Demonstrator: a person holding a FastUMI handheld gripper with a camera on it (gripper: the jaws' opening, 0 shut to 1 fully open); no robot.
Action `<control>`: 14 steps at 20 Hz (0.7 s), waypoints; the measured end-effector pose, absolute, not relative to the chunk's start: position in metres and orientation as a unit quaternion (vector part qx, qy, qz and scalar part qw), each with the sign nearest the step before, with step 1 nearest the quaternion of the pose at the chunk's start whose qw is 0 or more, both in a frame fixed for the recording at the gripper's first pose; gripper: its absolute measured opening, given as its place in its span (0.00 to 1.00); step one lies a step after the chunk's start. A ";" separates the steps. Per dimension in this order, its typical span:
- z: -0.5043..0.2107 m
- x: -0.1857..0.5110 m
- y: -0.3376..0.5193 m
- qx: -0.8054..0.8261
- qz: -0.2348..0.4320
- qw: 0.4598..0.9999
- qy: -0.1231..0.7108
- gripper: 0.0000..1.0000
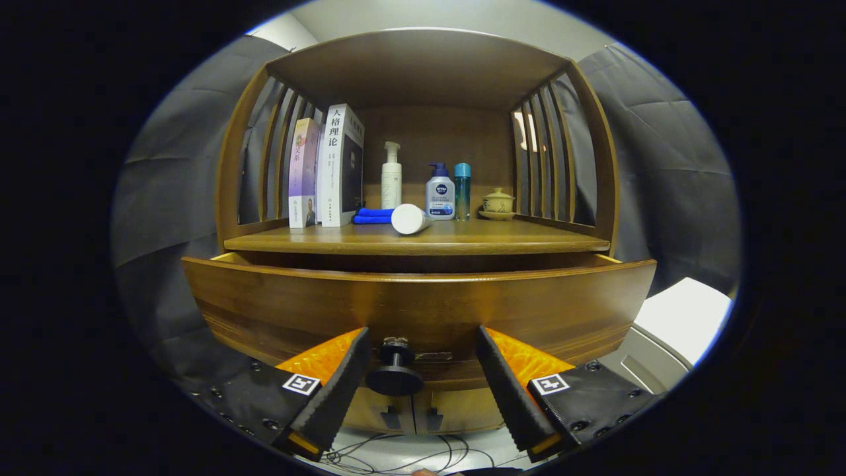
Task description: Pull open the drawer, take out the items inside it, and place them on the countertop above the cabinet.
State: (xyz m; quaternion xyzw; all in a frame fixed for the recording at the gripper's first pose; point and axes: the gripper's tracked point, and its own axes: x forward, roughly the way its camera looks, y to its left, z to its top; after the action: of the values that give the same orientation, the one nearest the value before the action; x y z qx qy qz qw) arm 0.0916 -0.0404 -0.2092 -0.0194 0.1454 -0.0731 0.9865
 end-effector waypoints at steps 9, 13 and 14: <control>-0.212 0.138 -0.046 -0.017 -0.072 0.984 0.160 1.00; -0.212 0.153 -0.044 -0.016 -0.070 0.983 0.168 1.00; -0.217 0.152 -0.041 -0.024 -0.070 0.983 0.170 1.00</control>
State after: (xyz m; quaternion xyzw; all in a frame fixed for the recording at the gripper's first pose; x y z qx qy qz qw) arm 0.1519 -0.0412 -0.2175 -0.0236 0.1699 -0.0702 0.9827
